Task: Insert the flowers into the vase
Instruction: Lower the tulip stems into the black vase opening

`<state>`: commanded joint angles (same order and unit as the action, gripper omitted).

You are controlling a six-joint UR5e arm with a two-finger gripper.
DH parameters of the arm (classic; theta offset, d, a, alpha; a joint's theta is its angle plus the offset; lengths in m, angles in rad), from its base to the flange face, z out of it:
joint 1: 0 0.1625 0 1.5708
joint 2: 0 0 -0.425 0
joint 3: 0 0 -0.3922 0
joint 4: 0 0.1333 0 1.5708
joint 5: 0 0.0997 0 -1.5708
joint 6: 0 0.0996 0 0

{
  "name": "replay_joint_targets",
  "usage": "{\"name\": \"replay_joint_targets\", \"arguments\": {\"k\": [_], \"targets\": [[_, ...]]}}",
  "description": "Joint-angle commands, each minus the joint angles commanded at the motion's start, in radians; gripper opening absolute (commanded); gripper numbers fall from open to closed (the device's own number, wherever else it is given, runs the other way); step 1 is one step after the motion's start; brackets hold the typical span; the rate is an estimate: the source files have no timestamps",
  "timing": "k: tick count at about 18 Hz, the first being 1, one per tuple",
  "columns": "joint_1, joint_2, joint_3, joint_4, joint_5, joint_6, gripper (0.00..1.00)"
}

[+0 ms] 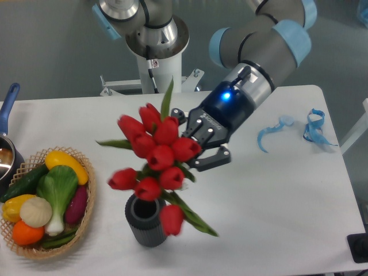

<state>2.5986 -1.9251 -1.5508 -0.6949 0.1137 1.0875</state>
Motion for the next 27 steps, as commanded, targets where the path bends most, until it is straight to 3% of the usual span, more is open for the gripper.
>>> {"name": "replay_joint_targets", "arguments": {"k": [2, 7, 14, 22, 27], "targets": [[-0.026, -0.034, -0.003, 0.0, -0.041, 0.046, 0.13], [-0.035, -0.051, -0.021, 0.0, -0.051, 0.061, 0.13], [-0.043, -0.087, -0.002, -0.002, -0.051, 0.083, 0.13], [-0.032, -0.109, -0.064, -0.002, -0.039, 0.115, 0.13], [-0.011, -0.152, -0.092, -0.002, -0.037, 0.166, 0.13]]}}
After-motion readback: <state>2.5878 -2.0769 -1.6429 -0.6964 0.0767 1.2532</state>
